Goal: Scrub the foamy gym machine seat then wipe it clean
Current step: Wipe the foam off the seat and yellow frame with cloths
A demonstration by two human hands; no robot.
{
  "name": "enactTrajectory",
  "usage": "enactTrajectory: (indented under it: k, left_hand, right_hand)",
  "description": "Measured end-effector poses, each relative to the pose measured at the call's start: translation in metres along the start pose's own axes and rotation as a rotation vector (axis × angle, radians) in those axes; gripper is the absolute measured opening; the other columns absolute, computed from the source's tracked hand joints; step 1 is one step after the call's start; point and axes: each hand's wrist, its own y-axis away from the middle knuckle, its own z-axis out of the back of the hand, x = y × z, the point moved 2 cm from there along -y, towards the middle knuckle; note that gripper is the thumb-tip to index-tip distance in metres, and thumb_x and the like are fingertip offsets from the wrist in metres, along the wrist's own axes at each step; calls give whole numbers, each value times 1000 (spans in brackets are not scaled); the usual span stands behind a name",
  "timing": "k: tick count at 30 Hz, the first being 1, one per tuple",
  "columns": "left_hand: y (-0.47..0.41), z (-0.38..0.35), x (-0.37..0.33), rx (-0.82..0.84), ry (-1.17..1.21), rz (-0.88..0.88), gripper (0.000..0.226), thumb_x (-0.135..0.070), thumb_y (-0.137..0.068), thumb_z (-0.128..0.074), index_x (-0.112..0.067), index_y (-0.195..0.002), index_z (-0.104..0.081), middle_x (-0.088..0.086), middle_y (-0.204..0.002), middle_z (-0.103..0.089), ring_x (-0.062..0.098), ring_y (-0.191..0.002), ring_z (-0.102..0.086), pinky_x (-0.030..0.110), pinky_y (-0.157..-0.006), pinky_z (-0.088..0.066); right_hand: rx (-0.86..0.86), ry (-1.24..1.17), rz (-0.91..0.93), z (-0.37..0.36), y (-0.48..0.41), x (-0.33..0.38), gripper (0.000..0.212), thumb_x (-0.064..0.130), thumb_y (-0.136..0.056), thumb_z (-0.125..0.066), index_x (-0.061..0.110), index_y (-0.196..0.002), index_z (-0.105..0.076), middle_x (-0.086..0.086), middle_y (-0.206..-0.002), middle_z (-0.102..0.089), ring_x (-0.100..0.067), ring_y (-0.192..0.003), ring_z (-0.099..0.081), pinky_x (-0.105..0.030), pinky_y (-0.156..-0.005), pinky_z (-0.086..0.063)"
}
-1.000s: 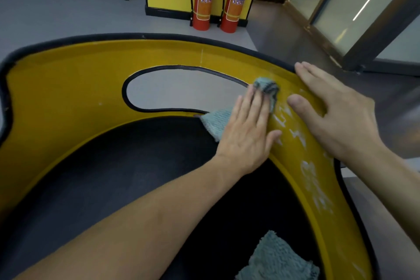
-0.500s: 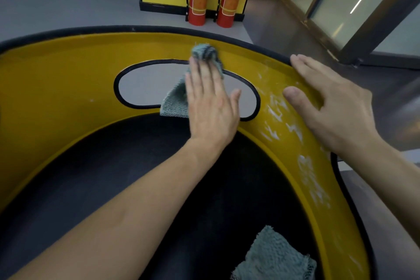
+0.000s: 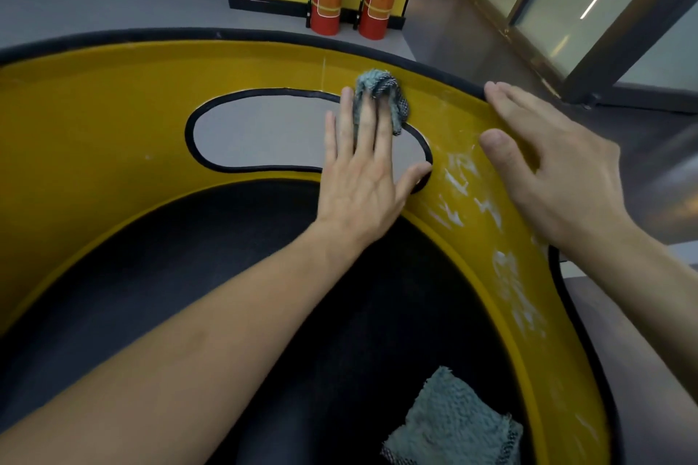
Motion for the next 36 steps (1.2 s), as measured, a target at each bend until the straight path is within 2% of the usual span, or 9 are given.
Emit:
enactTrajectory:
  k: [12, 17, 19, 23, 26, 28, 32, 34, 36]
  left_hand:
    - [4, -5, -45, -7, 132, -346, 88, -67, -101, -25, -4, -160, -9, 20, -168, -4, 32, -155, 8, 50, -125, -7]
    - [-7, 4, -21, -23, 121, 138, 90, -70, -99, -12, -4, -160, -5, 16, -168, -3, 30, -156, 7, 49, -126, -4]
    - [-8, 11, -33, -22, 169, 184, 91, -69, -98, -9, -2, -160, -6, 19, -168, -4, 32, -156, 7, 50, -126, -4]
    - [12, 10, -83, 52, 118, -200, 88, -63, -98, -5, 0, -160, -4, 23, -167, -2, 37, -154, 11, 51, -124, -2]
    - [21, 4, -86, 72, 113, -288, 88, -66, -100, -11, -3, -160, 0, 18, -168, 2, 31, -155, 13, 48, -125, -2]
    - [12, 5, -70, 53, 77, -176, 91, -70, -98, -10, -5, -161, -1, 17, -168, 1, 30, -155, 12, 49, -125, -3]
    - [-14, 17, -40, -19, 197, 278, 92, -70, -98, -12, -3, -160, -7, 18, -168, -6, 31, -156, 4, 49, -126, -5]
    - [-11, 17, -52, -19, 230, 195, 86, -65, -100, -11, -3, -160, -12, 19, -167, -11, 33, -156, 1, 51, -125, -5]
    - [4, 15, -79, 5, 260, -77, 81, -58, -100, -12, -3, -160, -16, 20, -167, -13, 34, -156, 1, 52, -124, -6]
  right_hand:
    - [-39, -8, 10, -4, -1, -2, 65, 69, -99, -28, 35, -151, -46, 12, -156, -46, -1, -142, -39, -16, -101, -29]
    - [-46, 3, 6, -2, 1, 0, 72, 75, -96, -22, 36, -152, -45, 13, -156, -44, 0, -143, -35, -15, -100, -26]
    - [-43, 2, 8, -2, 1, 0, 70, 73, -97, -24, 36, -152, -45, 14, -157, -43, 0, -144, -35, -14, -101, -25]
    - [-49, -28, 7, -4, -1, -3, 61, 61, -99, -28, 35, -151, -46, 13, -156, -44, 2, -143, -36, -13, -109, -26]
    - [-59, -42, 20, -4, -2, -4, 58, 53, -101, -29, 31, -151, -48, 10, -155, -46, 7, -140, -34, -3, -109, -19]
    - [-75, -47, 32, -4, 0, -4, 57, 50, -102, -28, 28, -150, -50, 8, -153, -48, 12, -137, -31, 2, -106, -16]
    - [-102, -61, 37, -3, 2, -1, 58, 48, -102, -27, 25, -148, -53, 7, -151, -51, 14, -134, -29, 2, -105, -15]
    - [-108, -72, 25, -3, 2, -1, 58, 47, -101, -28, 25, -147, -54, 6, -150, -52, 14, -133, -30, 2, -105, -15]
    - [-113, -83, 16, -3, 1, -1, 58, 46, -99, -29, 25, -147, -54, 5, -150, -53, 14, -132, -31, 2, -104, -16]
